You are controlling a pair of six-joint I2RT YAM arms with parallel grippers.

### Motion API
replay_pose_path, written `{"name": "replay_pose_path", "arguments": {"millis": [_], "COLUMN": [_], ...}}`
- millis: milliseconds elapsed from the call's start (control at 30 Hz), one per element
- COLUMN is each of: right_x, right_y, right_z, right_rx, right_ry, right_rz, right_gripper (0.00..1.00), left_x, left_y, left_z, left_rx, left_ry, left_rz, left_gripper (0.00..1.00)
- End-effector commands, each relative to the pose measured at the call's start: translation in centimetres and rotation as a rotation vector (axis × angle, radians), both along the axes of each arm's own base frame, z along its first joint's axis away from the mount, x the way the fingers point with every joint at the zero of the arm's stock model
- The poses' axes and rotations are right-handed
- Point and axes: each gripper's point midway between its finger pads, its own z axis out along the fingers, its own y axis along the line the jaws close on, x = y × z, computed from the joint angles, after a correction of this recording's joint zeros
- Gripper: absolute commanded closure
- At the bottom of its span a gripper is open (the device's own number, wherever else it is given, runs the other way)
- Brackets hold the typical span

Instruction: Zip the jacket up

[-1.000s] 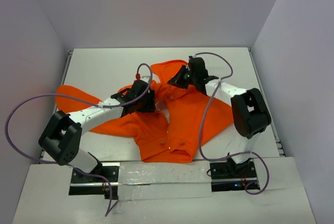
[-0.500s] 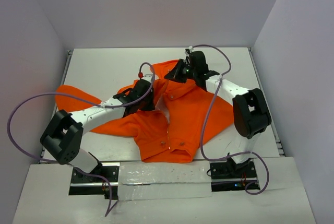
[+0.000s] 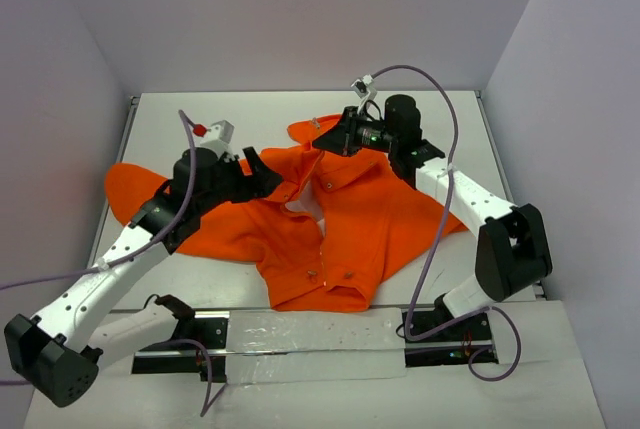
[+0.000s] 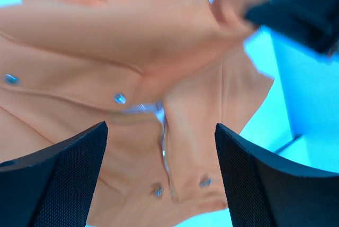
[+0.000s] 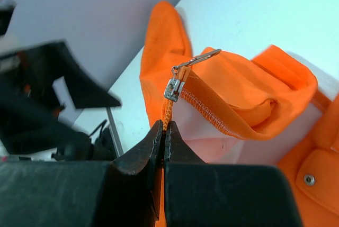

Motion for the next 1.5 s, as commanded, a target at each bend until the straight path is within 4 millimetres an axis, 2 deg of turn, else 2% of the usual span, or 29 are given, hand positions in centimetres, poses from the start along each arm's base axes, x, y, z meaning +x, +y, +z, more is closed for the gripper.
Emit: {"name": "replay_pose_path", "arguments": {"millis": [0,133,200,267,333,567,767,900,967,1100,1167,1233,1333,1467], "right_x": [-3.0,-4.0,-4.3,-4.5,-4.8,-5.7,-6.0,-5.9,-6.0,-6.3,-6.3,-6.2,-6.3,-6.5], "right_y": [0.4,0.8,1.0,1.4,1.8,2.6,2.6,2.6,2.6,2.4,2.3,2.2,2.0,1.9], "right_z": [2.9,3.3,3.3,3.2,2.8,3.0,3.3,3.3,3.2,3.7,3.9,3.9,3.9,4.4], "right_rx": [0.015,0.008,0.003,-0.004,-0.020,-0.009,-0.011,-0.019,-0.027,-0.025,-0.026,-0.039,-0.048,-0.042], "right_ry": [-0.188,-0.197,-0.196,-0.190,-0.182,-0.184,-0.190,-0.189,-0.187,-0.198,-0.207,-0.209,-0.211,-0.220], "right_rz": [0.143,0.171,0.165,0.170,0.180,0.204,0.208,0.212,0.211,0.216,0.213,0.203,0.205,0.205], "right_gripper": [1.00,1.00,1.00,1.00,1.00,1.00,1.00,1.00,1.00,1.00,1.00,1.00,1.00,1.00], "left_x": [1.0,2.8,2.3,2.5,2.8,3.8,4.1,4.1,4.2,4.7,4.3,4.0,4.0,4.4], "left_y": [-1.2,-2.9,-4.4,-5.7,-6.2,-7.3,-7.6,-7.5,-7.4,-7.0,-6.9,-6.6,-6.3,-6.6], "left_z": [3.7,5.7,6.6,8.4,8.7,8.5,7.6,7.8,7.7,6.9,6.9,8.1,7.2,6.5], "left_rx": [-0.190,-0.282,-0.343,-0.437,-0.468,-0.526,-0.545,-0.570,-0.567,-0.555,-0.586,-0.654,-0.677,-0.663], "left_ry": [-0.016,-0.044,-0.056,-0.096,-0.085,-0.079,-0.066,-0.073,-0.075,-0.072,-0.080,-0.141,-0.117,-0.106], "left_rz": [-0.069,-0.096,-0.188,-0.256,-0.264,-0.295,-0.296,-0.287,-0.278,-0.249,-0.273,-0.312,-0.317,-0.318], "left_gripper": [0.15,0.16,0.16,0.16,0.17,0.29,0.39,0.47,0.45,0.31,0.31,0.34,0.35,0.33]}}
